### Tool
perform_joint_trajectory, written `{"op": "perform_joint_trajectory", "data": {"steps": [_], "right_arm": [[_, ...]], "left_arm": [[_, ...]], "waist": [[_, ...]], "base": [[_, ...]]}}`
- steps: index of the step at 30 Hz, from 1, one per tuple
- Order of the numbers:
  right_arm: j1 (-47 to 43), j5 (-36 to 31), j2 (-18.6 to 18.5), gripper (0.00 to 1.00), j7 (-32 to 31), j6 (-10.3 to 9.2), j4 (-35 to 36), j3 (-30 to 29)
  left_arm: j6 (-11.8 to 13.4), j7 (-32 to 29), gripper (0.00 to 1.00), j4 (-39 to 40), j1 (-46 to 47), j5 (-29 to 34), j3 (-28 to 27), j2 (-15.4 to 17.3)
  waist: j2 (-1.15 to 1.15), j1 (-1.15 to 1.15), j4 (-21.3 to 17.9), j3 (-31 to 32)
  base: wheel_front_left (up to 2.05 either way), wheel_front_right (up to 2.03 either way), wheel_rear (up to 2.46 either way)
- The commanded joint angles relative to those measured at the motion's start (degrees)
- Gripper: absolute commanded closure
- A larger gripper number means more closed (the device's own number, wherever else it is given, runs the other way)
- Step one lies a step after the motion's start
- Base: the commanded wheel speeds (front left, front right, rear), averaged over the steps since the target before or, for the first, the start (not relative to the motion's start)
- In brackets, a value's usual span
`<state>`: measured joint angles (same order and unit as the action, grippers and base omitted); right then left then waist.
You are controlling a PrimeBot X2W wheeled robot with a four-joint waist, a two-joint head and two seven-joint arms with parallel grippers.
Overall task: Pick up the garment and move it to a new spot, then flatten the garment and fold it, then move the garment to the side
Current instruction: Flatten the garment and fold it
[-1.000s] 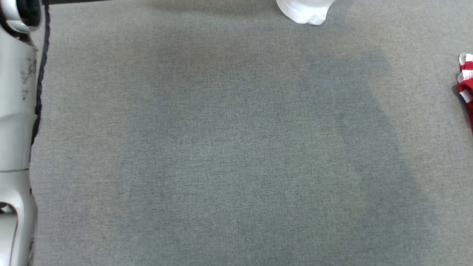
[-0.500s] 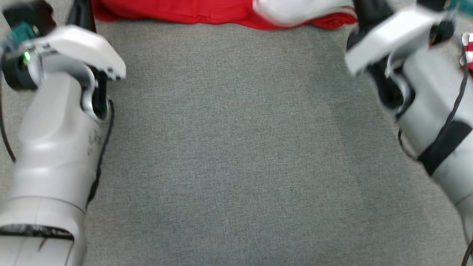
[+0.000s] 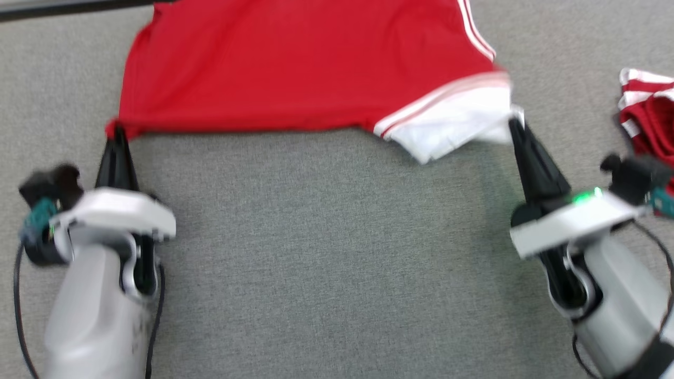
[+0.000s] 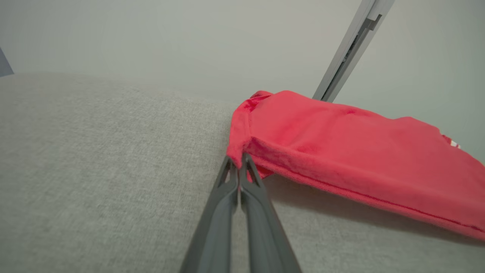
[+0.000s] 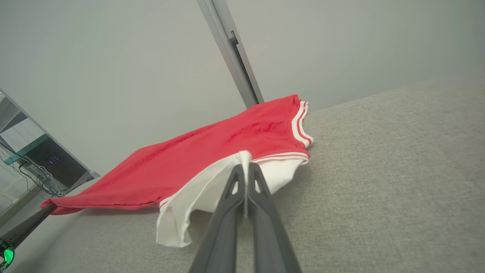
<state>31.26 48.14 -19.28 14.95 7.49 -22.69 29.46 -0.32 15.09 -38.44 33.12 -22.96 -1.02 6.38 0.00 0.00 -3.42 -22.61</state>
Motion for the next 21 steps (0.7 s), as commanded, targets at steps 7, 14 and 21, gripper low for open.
{"op": "perform_joint_trajectory", "data": {"steps": [7, 14, 21], "right_arm": [[-18.3, -4.8, -1.9, 1.00, 0.3, 0.00, 9.6, -5.3], [-32.9, -7.6, -1.1, 1.00, -6.5, 0.00, 18.2, -10.5], [-43.0, -11.4, 1.5, 1.00, -15.8, 0.00, 26.5, -16.6]], "left_arm": [[0.9, -0.3, 1.00, 8.5, -14.2, 1.9, -1.1, 1.2], [4.6, -8.7, 1.00, 23.1, -28.8, 2.1, -1.0, 1.6], [7.8, -15.2, 1.00, 37.2, -41.0, 1.8, -0.5, 0.6]], "waist": [[0.00, 0.00, -1.0, 6.9], [0.00, 0.00, -1.6, 11.4], [0.00, 0.00, -1.4, 14.8]], "base": [[0.00, 0.00, 0.00], [0.00, 0.00, 0.00], [0.00, 0.00, 0.00]]}}
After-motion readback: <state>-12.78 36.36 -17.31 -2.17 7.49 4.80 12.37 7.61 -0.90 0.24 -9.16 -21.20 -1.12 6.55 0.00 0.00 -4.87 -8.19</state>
